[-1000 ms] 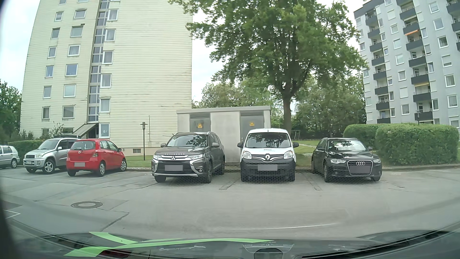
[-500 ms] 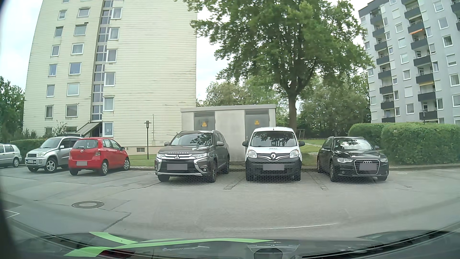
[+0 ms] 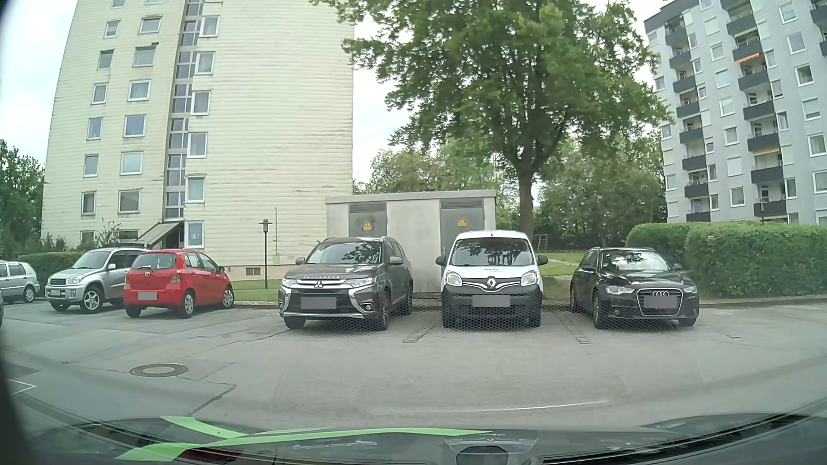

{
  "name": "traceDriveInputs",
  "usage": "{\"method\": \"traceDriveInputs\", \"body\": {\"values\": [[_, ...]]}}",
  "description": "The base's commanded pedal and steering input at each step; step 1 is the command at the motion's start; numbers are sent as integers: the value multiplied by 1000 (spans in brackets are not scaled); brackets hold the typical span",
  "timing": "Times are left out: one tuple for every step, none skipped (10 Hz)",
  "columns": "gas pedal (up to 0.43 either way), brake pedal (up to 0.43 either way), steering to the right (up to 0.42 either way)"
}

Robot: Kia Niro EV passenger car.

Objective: Follow the waypoints while adhering to traffic rules and regulations

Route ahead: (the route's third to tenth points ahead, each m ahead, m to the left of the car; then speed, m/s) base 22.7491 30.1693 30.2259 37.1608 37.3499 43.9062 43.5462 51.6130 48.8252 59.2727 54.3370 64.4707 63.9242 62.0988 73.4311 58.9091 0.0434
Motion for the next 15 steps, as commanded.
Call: {"method": "traceDriveInputs", "body": {"values": [[0,280,-354],[0,280,-354],[0,280,-354],[0,280,-354],[0,280,-354],[0,280,-354],[0,280,-354],[0,280,-355],[0,280,-355],[0,280,-354],[0,274,-354],[0,268,-354],[0,268,-355],[0,268,-354],[0,268,-354]]}}
